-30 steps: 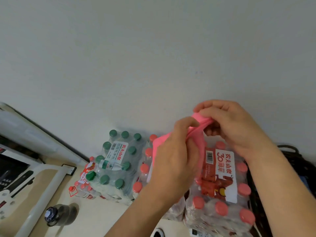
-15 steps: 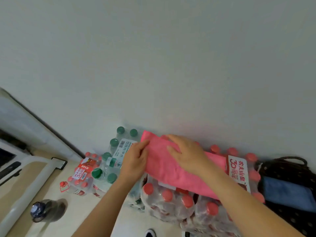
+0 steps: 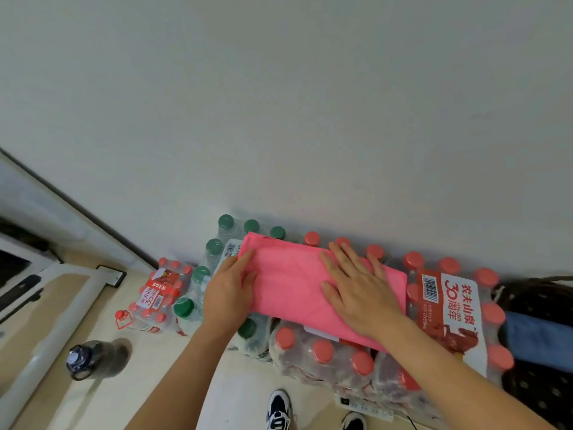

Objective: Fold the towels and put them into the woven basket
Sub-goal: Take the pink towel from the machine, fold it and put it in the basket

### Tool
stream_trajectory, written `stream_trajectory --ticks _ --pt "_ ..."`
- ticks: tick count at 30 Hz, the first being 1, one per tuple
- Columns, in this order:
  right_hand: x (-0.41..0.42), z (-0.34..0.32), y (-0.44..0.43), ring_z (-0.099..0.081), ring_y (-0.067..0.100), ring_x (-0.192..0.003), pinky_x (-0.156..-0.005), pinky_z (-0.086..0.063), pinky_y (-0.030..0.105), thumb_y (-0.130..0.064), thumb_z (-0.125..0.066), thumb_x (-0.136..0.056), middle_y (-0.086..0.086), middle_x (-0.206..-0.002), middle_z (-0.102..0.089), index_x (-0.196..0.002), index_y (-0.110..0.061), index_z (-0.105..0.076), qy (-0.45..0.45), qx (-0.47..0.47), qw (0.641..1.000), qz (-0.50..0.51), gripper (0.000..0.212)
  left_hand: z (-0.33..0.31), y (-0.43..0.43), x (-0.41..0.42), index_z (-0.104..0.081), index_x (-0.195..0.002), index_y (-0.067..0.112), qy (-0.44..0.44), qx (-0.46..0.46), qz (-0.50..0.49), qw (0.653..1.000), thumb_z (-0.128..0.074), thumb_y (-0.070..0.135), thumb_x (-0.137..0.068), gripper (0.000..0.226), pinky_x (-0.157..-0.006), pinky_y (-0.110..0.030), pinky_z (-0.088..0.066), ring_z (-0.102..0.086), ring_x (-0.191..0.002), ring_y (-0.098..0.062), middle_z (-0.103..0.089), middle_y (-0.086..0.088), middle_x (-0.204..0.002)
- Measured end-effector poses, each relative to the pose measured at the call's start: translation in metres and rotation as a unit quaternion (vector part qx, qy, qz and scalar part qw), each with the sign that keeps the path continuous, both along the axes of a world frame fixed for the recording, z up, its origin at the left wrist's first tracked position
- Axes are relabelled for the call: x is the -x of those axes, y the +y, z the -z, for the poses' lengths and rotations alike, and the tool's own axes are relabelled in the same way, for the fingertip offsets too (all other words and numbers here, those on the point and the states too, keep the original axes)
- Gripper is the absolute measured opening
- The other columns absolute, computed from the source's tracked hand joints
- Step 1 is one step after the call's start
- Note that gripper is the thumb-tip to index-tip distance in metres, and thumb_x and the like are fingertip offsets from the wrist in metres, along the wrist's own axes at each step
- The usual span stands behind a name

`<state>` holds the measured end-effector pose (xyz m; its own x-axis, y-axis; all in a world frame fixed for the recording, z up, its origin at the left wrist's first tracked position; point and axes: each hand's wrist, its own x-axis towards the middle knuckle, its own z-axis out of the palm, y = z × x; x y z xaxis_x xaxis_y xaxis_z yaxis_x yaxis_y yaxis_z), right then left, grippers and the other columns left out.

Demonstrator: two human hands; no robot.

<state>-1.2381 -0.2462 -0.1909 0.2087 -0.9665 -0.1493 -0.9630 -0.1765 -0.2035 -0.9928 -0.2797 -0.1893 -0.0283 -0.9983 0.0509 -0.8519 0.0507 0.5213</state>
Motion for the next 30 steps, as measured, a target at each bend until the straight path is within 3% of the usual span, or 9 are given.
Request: stream_trajectory --ticks 4,9,15,17,19,23,25,27,30 --pt "0.0 -0.003 0.0 0.002 0.014 -0.148 -0.116 0.0 0.051 -0.055 -0.009 -0.093 -0.002 -0.161 -0.006 -0.153 -0.027 -0.014 0.005 0.009 1.0 0.005 0.066 -0.009 0.001 0.007 -0.048 -0.14 0.019 -0.001 -0.022 -0.001 1.0 -0.059 0.015 -0.09 0.051 -0.076 -0.033 -0.047 -0.055 -0.088 -0.022 -0.058 -0.006 -0.11" --pt "-0.019 -0.016 0.018 -0.054 0.024 -0.12 -0.09 -0.048 0.043 -0.04 -0.041 -0.088 0.001 -0.13 -0.058 -0.127 -0.023 -0.058 -0.041 0.154 0.987 -0.021 0.046 -0.045 0.005 0.024 -0.038 -0.146 0.025 0.005 -0.013 0.013 1.0 -0.059 0.003 -0.075 0.077 -0.072 -0.026 -0.037 -0.054 -0.093 -0.02 -0.053 0.0 -0.115" --pt "-0.029 -0.008 0.031 -0.044 0.014 -0.124 -0.102 -0.039 0.036 -0.041 -0.041 -0.091 -0.009 -0.139 -0.045 -0.137 -0.029 -0.045 -0.153 0.033 0.986 -0.054 0.048 -0.087 0.023 0.066 -0.032 -0.147 0.028 0.02 0.033 0.102 0.994 -0.054 0.002 -0.073 0.081 -0.063 -0.023 -0.037 -0.055 -0.093 -0.018 -0.056 0.003 -0.117" --pt "-0.02 -0.028 0.028 -0.052 0.004 -0.114 -0.098 -0.042 0.023 -0.031 -0.047 -0.096 -0.018 -0.123 -0.058 -0.123 -0.032 -0.056 -0.394 -0.033 0.919 0.008 0.028 -0.094 0.032 0.083 -0.026 -0.145 0.038 0.02 0.053 0.137 0.989 -0.054 0.0 -0.075 0.085 -0.063 -0.028 -0.041 -0.056 -0.09 -0.016 -0.056 0.01 -0.114" --pt "-0.002 -0.048 0.024 -0.062 0.003 -0.102 -0.092 -0.046 0.018 -0.024 -0.051 -0.098 -0.019 -0.103 -0.068 -0.104 -0.034 -0.065 -0.609 -0.081 0.775 0.148 0.018 -0.096 0.041 0.099 -0.02 -0.149 0.039 0.01 0.076 0.176 0.981 -0.051 -0.001 -0.075 0.089 -0.067 -0.032 -0.049 -0.059 -0.094 -0.015 -0.051 0.014 -0.132" --pt "0.053 -0.058 0.017 -0.068 0.019 -0.088 -0.08 -0.052 0.037 -0.056 -0.044 -0.092 0.003 -0.097 -0.072 -0.11 -0.018 -0.066 -0.768 -0.248 0.519 0.282 0.048 -0.092 0.064 0.145 -0.022 -0.151 0.03 -0.049 0.053 0.242 0.968 -0.027 0.018 -0.068 0.083 -0.053 -0.038 -0.051 -0.062 -0.086 -0.026 -0.039 0.011 -0.145" --pt "0.071 -0.063 0.019 -0.066 0.016 -0.073 -0.065 -0.053 0.031 -0.05 -0.051 -0.092 0.004 -0.083 -0.069 -0.098 -0.015 -0.067 -0.761 -0.255 0.528 0.276 0.039 -0.082 0.075 0.166 -0.034 -0.146 0.023 -0.062 0.034 0.268 0.961 -0.019 0.032 -0.066 0.082 -0.053 -0.036 -0.05 -0.062 -0.083 -0.029 -0.046 0.004 -0.138" --pt "0.076 -0.059 0.017 -0.066 0.013 -0.072 -0.061 -0.052 0.027 -0.025 -0.062 -0.091 0.006 -0.09 -0.069 -0.093 -0.02 -0.065 -0.701 -0.21 0.615 0.294 0.006 -0.069 0.082 0.179 -0.039 -0.141 0.023 -0.048 -0.003 0.294 0.955 -0.02 0.036 -0.068 0.077 -0.059 -0.04 -0.052 -0.061 -0.088 -0.03 -0.044 0.004 -0.138" --pt "0.078 -0.043 0.012 -0.065 0.015 -0.091 -0.073 -0.053 0.027 -0.003 -0.066 -0.082 0.006 -0.111 -0.065 -0.105 -0.027 -0.061 -0.57 -0.121 0.743 0.328 0.034 -0.055 0.09 0.178 -0.042 -0.138 0.026 0.012 -0.038 0.352 0.935 -0.039 0.025 -0.074 0.065 -0.076 -0.037 -0.055 -0.058 -0.106 -0.024 -0.04 0.007 -0.143"
